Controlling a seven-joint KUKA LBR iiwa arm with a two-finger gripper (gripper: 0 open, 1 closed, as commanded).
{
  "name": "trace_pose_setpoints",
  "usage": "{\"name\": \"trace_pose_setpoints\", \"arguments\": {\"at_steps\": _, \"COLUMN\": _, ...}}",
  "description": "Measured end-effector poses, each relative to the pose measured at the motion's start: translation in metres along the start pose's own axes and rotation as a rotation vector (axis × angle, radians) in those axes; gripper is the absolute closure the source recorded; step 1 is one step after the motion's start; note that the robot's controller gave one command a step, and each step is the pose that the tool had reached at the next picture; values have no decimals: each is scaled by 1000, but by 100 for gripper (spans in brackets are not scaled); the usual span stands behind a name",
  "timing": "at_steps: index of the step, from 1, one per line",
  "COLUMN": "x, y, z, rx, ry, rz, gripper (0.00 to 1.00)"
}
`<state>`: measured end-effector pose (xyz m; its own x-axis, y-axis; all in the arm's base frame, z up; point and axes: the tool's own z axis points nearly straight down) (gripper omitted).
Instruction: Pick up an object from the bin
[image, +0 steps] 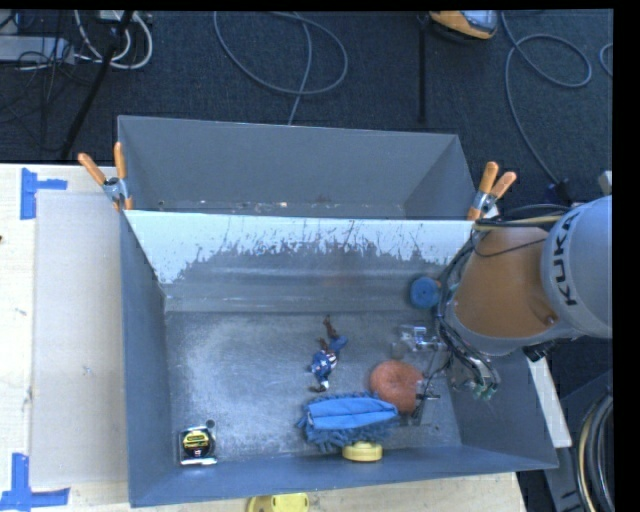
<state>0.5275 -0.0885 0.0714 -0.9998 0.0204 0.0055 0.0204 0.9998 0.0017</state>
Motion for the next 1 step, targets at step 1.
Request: {"name": "trace_pose_setpoints", "arguments": {"at_steps": 1, "x": 13, "y": 12, "z": 2, "rx": 1, "ry": -2, "rz": -70, "gripper": 100}}
